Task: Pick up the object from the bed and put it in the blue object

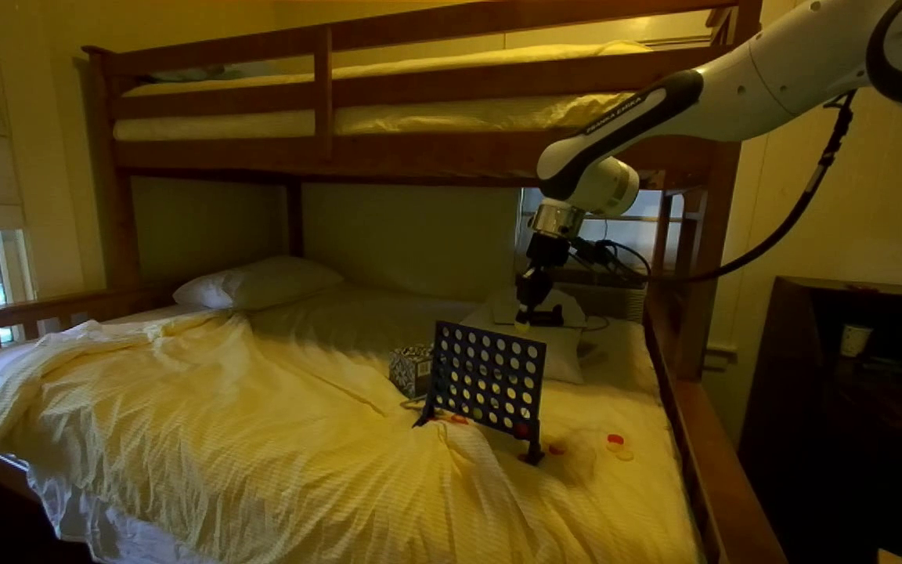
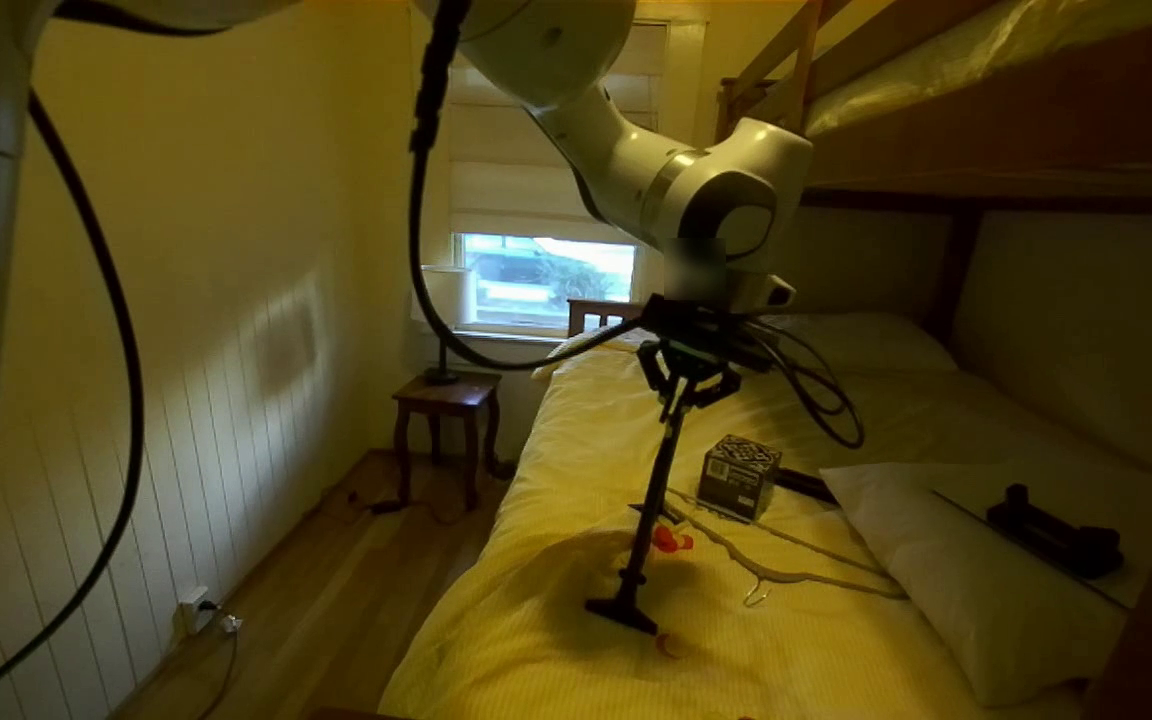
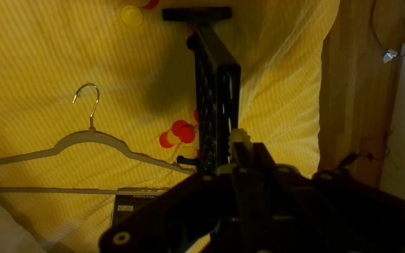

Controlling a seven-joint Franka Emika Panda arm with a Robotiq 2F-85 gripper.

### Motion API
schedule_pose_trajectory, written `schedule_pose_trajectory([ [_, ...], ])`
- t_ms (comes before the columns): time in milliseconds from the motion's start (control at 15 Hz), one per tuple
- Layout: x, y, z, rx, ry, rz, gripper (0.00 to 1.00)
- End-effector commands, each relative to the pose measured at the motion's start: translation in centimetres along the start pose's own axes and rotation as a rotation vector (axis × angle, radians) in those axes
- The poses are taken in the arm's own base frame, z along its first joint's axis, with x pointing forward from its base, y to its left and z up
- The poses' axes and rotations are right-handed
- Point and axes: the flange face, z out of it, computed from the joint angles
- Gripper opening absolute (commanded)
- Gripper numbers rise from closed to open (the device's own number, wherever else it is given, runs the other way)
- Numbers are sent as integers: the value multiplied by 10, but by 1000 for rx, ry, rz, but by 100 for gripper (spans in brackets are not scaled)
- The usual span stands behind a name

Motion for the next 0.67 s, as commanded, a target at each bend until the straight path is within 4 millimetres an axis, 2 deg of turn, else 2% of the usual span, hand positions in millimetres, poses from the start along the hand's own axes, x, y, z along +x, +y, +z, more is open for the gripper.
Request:
schedule_pose_trajectory([
  [0, 9, 1, 2, 34, -4, 22, 2],
  [600, 17, 1, 13, 42, -17, 30, 2],
])
